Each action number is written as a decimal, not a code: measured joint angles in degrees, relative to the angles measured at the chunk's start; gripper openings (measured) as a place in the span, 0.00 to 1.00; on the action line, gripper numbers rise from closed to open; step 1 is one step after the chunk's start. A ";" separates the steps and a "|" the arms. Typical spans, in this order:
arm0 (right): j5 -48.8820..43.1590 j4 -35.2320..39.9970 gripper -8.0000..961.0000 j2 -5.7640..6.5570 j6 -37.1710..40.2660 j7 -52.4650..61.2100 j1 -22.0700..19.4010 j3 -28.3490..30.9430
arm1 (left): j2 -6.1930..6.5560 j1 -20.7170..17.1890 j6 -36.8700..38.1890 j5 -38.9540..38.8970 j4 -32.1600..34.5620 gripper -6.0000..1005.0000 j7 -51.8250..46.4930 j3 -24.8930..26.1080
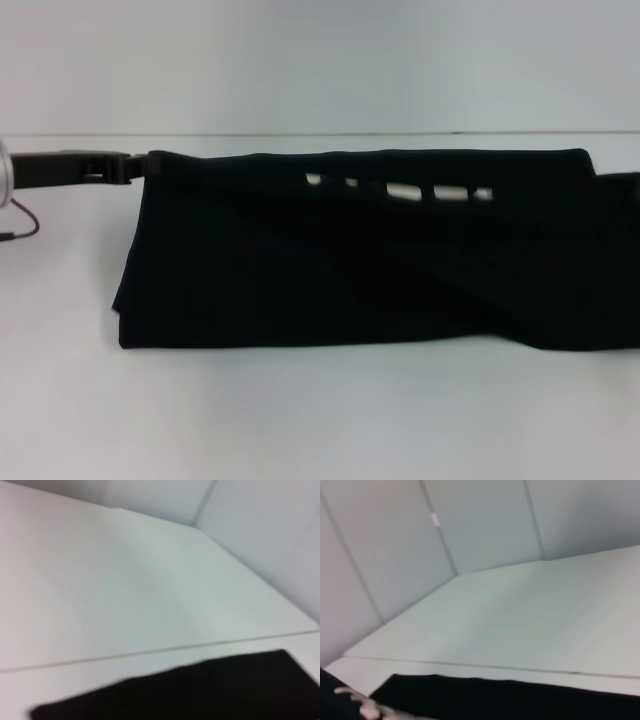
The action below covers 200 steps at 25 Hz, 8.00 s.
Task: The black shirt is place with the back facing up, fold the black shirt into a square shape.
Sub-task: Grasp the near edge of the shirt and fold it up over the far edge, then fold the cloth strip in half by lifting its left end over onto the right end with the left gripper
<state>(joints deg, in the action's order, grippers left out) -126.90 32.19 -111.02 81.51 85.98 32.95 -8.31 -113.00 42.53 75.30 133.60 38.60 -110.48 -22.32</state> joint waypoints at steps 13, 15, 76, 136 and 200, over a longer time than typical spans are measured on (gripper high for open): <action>0.25 -8.05 0.05 -0.04 -23.67 0.09 8.66 -6.10 | -0.22 3.55 -15.85 0.08 -3.16 0.01 -0.37 -9.07; 0.25 -8.55 0.05 -0.25 -25.68 0.11 9.81 -6.51 | -0.28 3.77 -17.13 0.09 -3.20 0.01 -0.40 -10.28; 0.02 -6.94 0.55 0.59 -38.06 15.31 13.38 -17.29 | -4.21 6.29 -37.92 0.15 -7.70 0.46 -8.39 -15.16; 7.91 6.27 0.86 -1.20 -6.96 22.33 0.53 -17.61 | -5.11 -8.67 -10.13 5.86 4.76 0.80 -16.10 -17.54; -10.99 1.74 0.01 0.86 -13.90 33.41 1.08 -18.48 | -4.42 -6.51 -9.42 6.06 4.83 0.06 -15.98 -18.31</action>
<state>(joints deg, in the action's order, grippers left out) -137.90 33.94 -110.15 67.61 119.40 34.03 -26.80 -117.42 36.02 65.88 139.66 43.43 -126.47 -40.63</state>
